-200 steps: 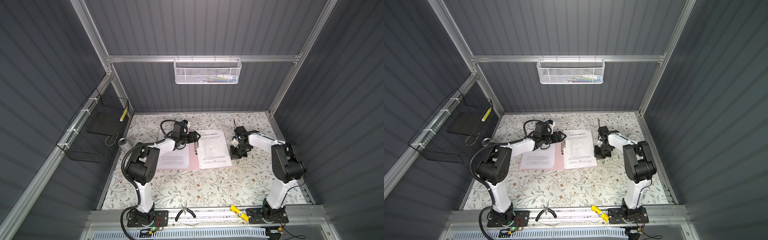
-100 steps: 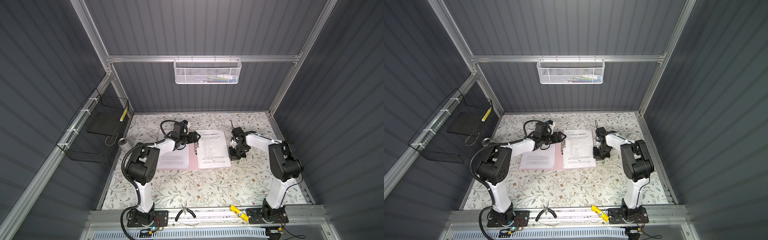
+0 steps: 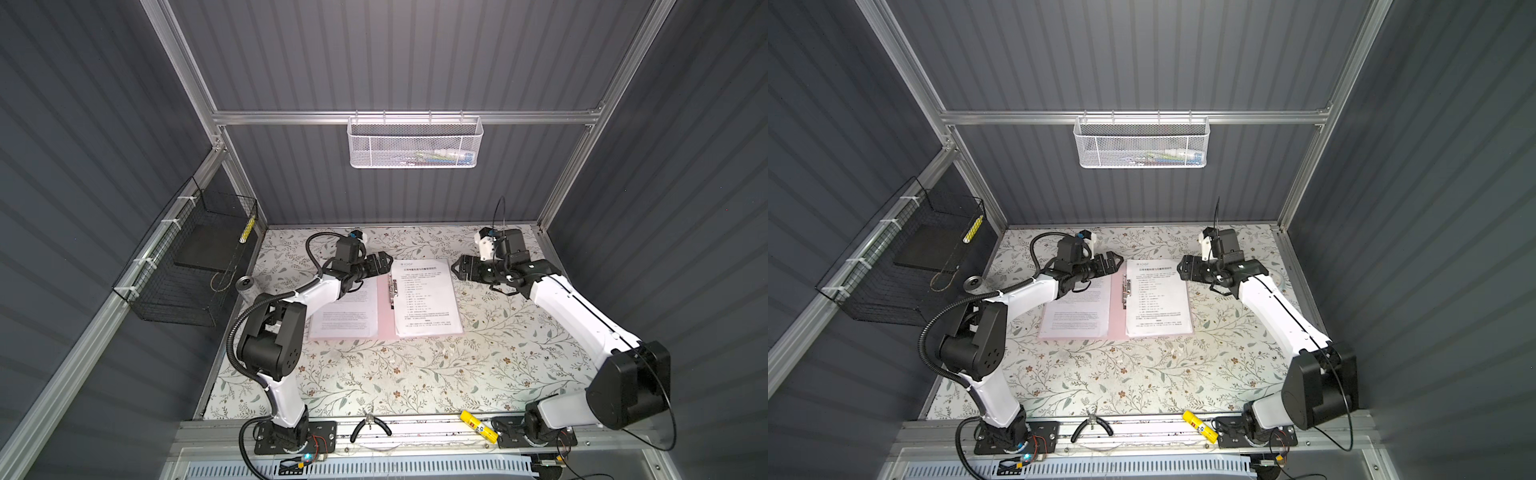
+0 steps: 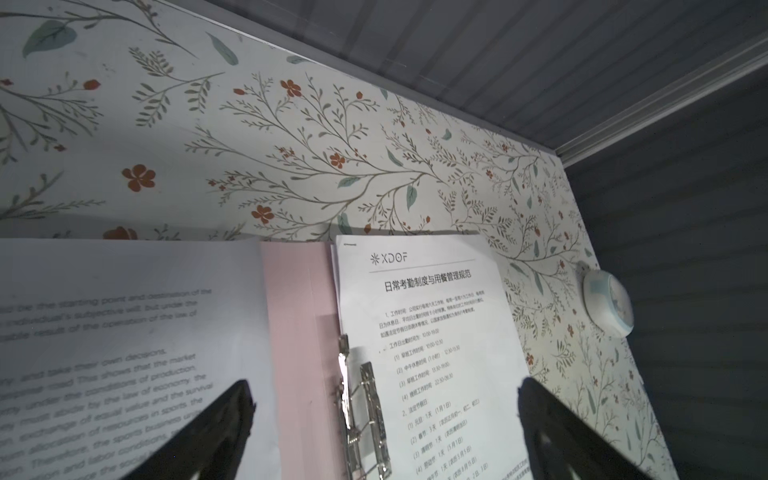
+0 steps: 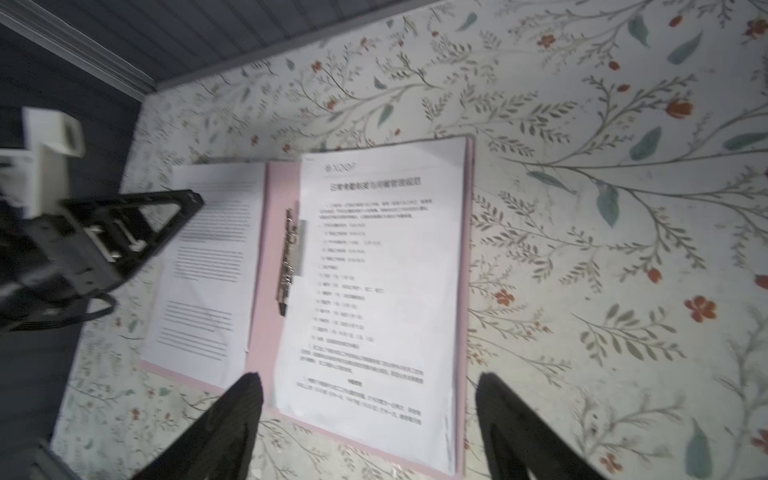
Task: Put the files into the folder
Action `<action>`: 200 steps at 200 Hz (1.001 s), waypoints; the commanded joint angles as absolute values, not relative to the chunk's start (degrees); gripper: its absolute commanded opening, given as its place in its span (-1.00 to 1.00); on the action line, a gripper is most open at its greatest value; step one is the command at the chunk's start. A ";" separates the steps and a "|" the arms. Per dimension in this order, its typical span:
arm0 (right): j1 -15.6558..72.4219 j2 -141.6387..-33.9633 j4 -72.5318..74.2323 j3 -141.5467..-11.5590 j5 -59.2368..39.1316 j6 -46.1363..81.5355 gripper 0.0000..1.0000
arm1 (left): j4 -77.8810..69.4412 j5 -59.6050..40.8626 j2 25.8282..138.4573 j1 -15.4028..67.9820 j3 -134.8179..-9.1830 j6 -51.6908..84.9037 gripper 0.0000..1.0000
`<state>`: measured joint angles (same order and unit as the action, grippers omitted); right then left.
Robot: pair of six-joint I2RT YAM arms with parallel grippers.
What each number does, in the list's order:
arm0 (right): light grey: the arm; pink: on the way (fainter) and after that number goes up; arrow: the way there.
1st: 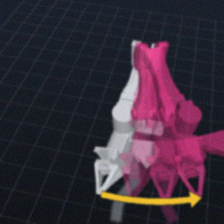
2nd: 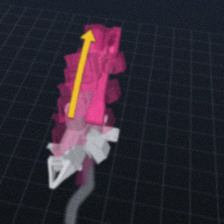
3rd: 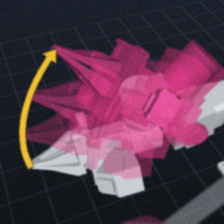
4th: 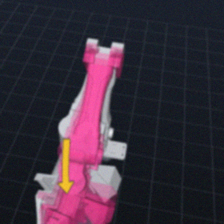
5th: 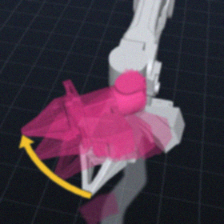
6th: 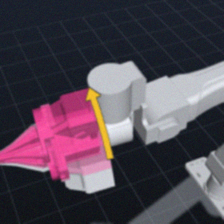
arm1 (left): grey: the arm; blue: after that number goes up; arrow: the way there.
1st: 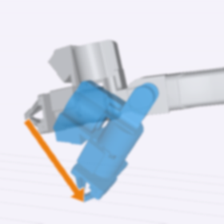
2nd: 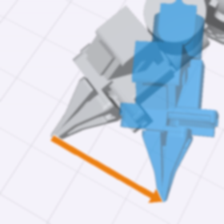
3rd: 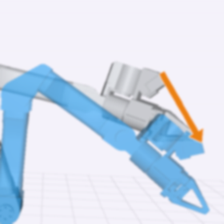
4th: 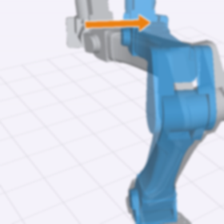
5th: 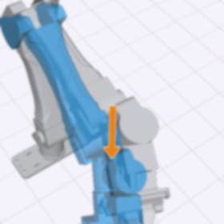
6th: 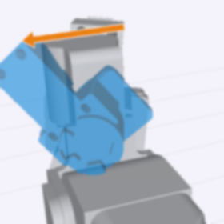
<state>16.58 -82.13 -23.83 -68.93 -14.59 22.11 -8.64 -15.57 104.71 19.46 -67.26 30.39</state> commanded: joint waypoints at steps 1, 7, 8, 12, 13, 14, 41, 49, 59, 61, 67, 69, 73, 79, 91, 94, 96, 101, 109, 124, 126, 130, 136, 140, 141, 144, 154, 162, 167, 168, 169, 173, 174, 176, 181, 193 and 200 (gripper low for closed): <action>16.61 -85.49 -20.14 -70.49 -19.78 26.17 0.74 | -9.37 -20.99 106.63 18.89 -68.88 29.97 0.99; 16.69 -86.20 -20.97 -71.18 -22.03 25.24 0.76 | -8.83 -20.20 106.62 19.40 -69.15 28.47 0.99; 16.74 -86.34 -20.99 -71.23 -22.31 25.06 0.76 | -8.81 -20.12 106.62 19.50 -69.16 28.25 0.99; 16.85 -86.74 -20.81 -71.28 -23.41 24.24 0.78 | -8.79 -19.84 106.69 19.79 -69.21 27.53 0.99; 16.91 -86.88 -20.78 -71.28 -23.57 24.07 0.78 | -8.79 -19.85 106.69 19.82 -69.19 27.35 0.99; 16.93 -86.99 -20.76 -71.28 -23.78 23.95 0.79 | -8.79 -19.77 106.74 19.89 -69.18 27.21 0.99; 17.14 -89.47 -20.27 -70.63 -23.24 23.79 0.83 | -10.45 -21.38 108.19 20.21 -68.63 26.70 0.95; 17.14 -90.02 -19.74 -70.26 -23.35 23.99 0.83 | -11.43 -22.65 108.92 20.21 -68.47 26.72 0.92; 17.14 -90.87 -19.25 -69.95 -24.02 23.86 0.80 | -11.66 -24.25 110.14 20.21 -69.17 26.83 0.89; 17.12 -91.05 -19.25 -69.96 -24.05 23.94 0.80 | -11.55 -24.48 110.42 20.21 -69.43 26.88 0.89; 17.14 -91.60 -19.33 -70.11 -23.99 24.15 0.79 | -11.44 -25.23 111.28 20.26 -70.10 26.81 0.87; 17.14 -91.72 -19.34 -70.13 -24.04 24.23 0.79 | -11.43 -25.51 111.51 20.29 -70.30 26.87 0.87; 17.14 -92.10 -19.34 -70.20 -24.22 24.16 0.78 | -11.47 -26.04 112.00 20.26 -70.60 26.85 0.86; 17.14 -92.54 -19.29 -70.27 -24.62 24.25 0.77 | -11.66 -26.63 112.63 20.30 -71.15 26.89 0.84; 17.14 -93.45 -19.50 -70.61 -24.85 24.42 0.77 | -11.90 -27.59 114.07 20.31 -72.10 27.19 0.82; 17.14 -93.60 -19.51 -70.73 -24.91 24.43 0.76 | -11.87 -27.82 114.46 20.38 -72.55 27.24 0.81; 17.14 -93.76 -19.56 -70.79 -24.95 24.43 0.76 | -11.87 -27.87 114.73 20.37 -72.65 27.24 0.80; 17.14 -94.15 -19.95 -71.18 -25.01 24.43 0.76 | -11.77 -28.11 115.28 20.39 -73.21 27.40 0.79; 17.14 -94.71 -20.59 -71.70 -24.85 24.41 0.77 | -11.78 -28.59 116.03 20.38 -73.84 27.52 0.79; 17.14 -95.44 -21.41 -72.50 -25.05 24.06 0.78 | -11.53 -29.38 117.45 20.43 -75.05 27.69 0.77; 17.14 -95.58 -21.55 -72.57 -25.05 23.97 0.78 | -11.52 -29.49 117.54 20.47 -75.19 27.73 0.77; 17.13 -95.73 -21.68 -72.79 -25.06 23.92 0.78 | -11.59 -29.66 117.82 20.56 -75.40 27.74 0.77; 17.14 -95.87 -21.71 -72.91 -25.05 23.83 0.78 | -11.47 -29.78 118.24 20.60 -75.85 27.69 0.77; 17.14 -95.93 -21.71 -72.99 -25.01 23.79 0.78 | -11.38 -29.94 118.49 20.73 -76.12 27.71 0.77; 17.14 -95.95 -21.71 -72.97 -24.98 23.80 0.78 | -11.36 -29.96 118.57 20.78 -76.12 27.70 0.76; 17.14 -95.97 -21.71 -73.09 -24.92 23.82 0.78 | -11.29 -30.05 118.76 20.78 -76.33 27.73 0.76; 17.14 -96.11 -21.88 -73.26 -24.87 23.77 0.79 | -10.85 -30.06 119.47 21.07 -77.04 27.60 0.76; 17.14 -96.26 -21.97 -73.39 -24.87 23.65 0.80 | -10.66 -30.06 119.99 21.33 -77.44 27.47 0.76; 17.14 -96.34 -21.95 -73.58 -24.81 23.62 0.81 | -10.56 -30.06 120.28 21.48 -77.66 27.42 0.76; 17.14 -96.38 -21.96 -73.57 -24.71 23.63 0.81 | -10.51 -30.06 120.34 21.51 -77.72 27.38 0.76; 17.14 -96.44 -21.97 -73.61 -24.61 23.64 0.81 | -10.48 -30.06 120.46 21.56 -77.75 27.36 0.76; 17.14 -96.54 -21.97 -73.57 -24.47 23.64 0.81 | -10.39 -30.04 120.67 21.68 -77.94 27.34 0.76; 17.14 -96.52 -21.97 -73.61 -24.45 23.64 0.81 | -10.38 -30.05 120.71 21.74 -77.99 27.33 0.76; 17.14 -96.53 -21.97 -73.60 -24.39 23.62 0.81 | -10.33 -30.03 120.86 21.78 -78.10 27.33 0.76; 17.14 -96.54 -21.97 -73.57 -24.36 23.52 0.81 | -10.16 -29.91 121.16 21.95 -78.38 27.25 0.76; 17.12 -96.68 -21.97 -73.35 -24.35 23.55 0.81 | -9.11 -29.23 121.87 22.23 -79.20 26.88 0.76; 17.14 -96.65 -21.97 -73.17 -24.36 23.52 0.82 | -8.62 -28.87 122.23 22.32 -79.64 26.69 0.76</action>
